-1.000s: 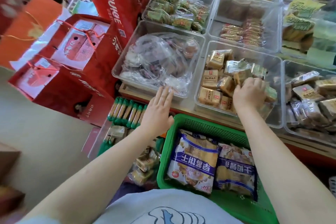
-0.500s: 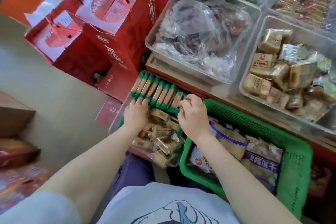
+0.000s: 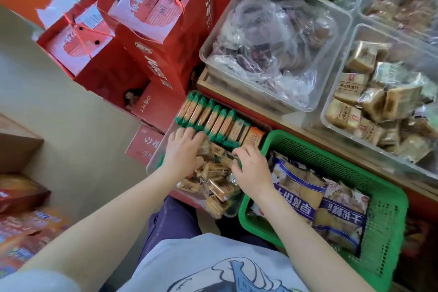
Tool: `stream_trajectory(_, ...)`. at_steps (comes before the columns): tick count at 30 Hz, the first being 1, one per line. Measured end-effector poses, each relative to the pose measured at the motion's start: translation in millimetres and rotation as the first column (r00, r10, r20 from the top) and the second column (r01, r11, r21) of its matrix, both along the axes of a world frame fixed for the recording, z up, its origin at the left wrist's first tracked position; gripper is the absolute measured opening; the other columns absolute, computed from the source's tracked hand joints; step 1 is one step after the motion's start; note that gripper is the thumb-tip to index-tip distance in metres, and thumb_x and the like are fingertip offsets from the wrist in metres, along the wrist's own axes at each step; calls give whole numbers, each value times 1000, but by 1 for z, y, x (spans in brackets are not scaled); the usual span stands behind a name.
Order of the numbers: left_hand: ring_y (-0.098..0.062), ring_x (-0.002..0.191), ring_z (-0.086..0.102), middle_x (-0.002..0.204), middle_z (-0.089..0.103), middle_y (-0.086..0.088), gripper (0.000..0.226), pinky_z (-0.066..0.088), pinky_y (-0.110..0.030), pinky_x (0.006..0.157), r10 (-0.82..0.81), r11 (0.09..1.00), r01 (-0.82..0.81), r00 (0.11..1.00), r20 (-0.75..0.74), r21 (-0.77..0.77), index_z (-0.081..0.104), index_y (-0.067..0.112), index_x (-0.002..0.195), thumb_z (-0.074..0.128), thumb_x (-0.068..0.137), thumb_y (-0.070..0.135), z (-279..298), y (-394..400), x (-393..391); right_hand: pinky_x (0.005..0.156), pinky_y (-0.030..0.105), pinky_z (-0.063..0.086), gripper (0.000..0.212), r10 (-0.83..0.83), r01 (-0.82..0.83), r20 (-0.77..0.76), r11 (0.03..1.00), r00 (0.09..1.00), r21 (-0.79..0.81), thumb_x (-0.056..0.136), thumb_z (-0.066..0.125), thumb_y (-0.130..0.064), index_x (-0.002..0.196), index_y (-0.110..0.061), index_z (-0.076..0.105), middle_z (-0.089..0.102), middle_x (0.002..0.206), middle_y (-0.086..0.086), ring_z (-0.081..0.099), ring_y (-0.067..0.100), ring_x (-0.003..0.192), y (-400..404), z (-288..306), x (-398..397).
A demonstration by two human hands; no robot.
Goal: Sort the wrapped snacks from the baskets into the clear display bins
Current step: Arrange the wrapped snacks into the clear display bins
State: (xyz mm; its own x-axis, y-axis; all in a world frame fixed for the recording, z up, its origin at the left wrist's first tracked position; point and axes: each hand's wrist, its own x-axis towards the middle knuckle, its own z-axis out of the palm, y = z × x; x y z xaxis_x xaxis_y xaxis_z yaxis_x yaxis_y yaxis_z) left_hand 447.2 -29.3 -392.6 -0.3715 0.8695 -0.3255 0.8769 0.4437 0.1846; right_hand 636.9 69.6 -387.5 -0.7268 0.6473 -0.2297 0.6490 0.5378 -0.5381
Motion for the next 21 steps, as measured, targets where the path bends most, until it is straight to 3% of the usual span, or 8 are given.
stream_trajectory(3, -29, 116, 46, 129, 48, -10, 70, 53, -44, 82, -52, 985, 23, 985, 165, 173, 50, 23, 138, 76, 73, 29, 27, 24, 34, 109, 38, 41, 46, -164, 147, -40, 950, 986, -274, 103, 46, -41, 143, -19, 45, 53, 140, -2, 47, 14, 130, 9, 31, 2)
stream_trajectory(5, -28, 115, 45, 125, 49, -11, 73, 58, -44, 66, -129, 950, 59, 968, 213, 308, 52, 23, 136, 80, 69, 22, 46, 48, 56, 105, 38, 47, 49, -351, 262, -86, 820, 932, -509, 98, 57, -46, 141, -28, 42, 59, 134, -7, 55, 11, 123, 21, 53, 11)
stream_trajectory(8, -30, 113, 47, 120, 53, -15, 70, 59, -44, 65, -264, 854, 131, 943, 203, 504, 53, 22, 131, 78, 66, 17, 73, 86, 90, 95, 46, 55, 38, -599, 327, -186, 641, 779, -695, 91, 73, -25, 123, -27, 55, 70, 112, -3, 67, 15, 107, 47, 78, 36)
stream_trajectory(10, -33, 117, 49, 124, 54, -17, 72, 57, -44, 70, -316, 803, 171, 934, 165, 571, 54, 18, 133, 80, 66, 13, 91, 110, 112, 90, 45, 57, 31, -658, 338, -257, 635, 708, -694, 88, 75, -16, 115, -24, 61, 72, 107, 1, 69, 20, 103, 67, 97, 57)
stream_trajectory(12, -32, 132, 42, 140, 48, -15, 78, 54, -46, 93, -298, 817, 167, 941, 158, 552, 44, 15, 145, 77, 75, 16, 105, 133, 128, 84, 32, 57, 25, -671, 395, -325, 687, 666, -610, 90, 74, -16, 109, -24, 61, 72, 101, -5, 68, 11, 97, 88, 115, 81)
stream_trajectory(14, -28, 147, 23, 158, 30, -11, 85, 24, -38, 120, -272, 869, 182, 952, 138, 461, 21, 12, 156, 67, 87, 30, 110, 152, 138, 79, 16, 50, 24, -671, 504, -389, 737, 632, -451, 94, 69, -19, 114, -27, 58, 67, 101, -13, 62, -2, 92, 114, 131, 107)
stream_trajectory(18, -26, 153, -4, 166, -1, -13, 90, -3, -38, 124, -284, 936, 276, 959, 4, 221, -3, 11, 158, 48, 95, 50, 98, 179, 147, 81, 4, 42, 46, -639, 755, -509, 655, 577, 33, 98, 57, -6, 140, -22, 50, 53, 134, -4, 51, -9, 103, 174, 144, 157)
stream_trajectory(21, -25, 152, -13, 165, -12, -11, 93, -8, -40, 123, -317, 946, 321, 946, -66, 51, -15, 11, 156, 43, 96, 53, 89, 180, 149, 107, 24, 39, 64, -633, 731, -368, 615, 681, 295, 97, 51, -3, 155, -24, 32, 22, 161, 14, 34, 24, 143, 223, 128, 186)
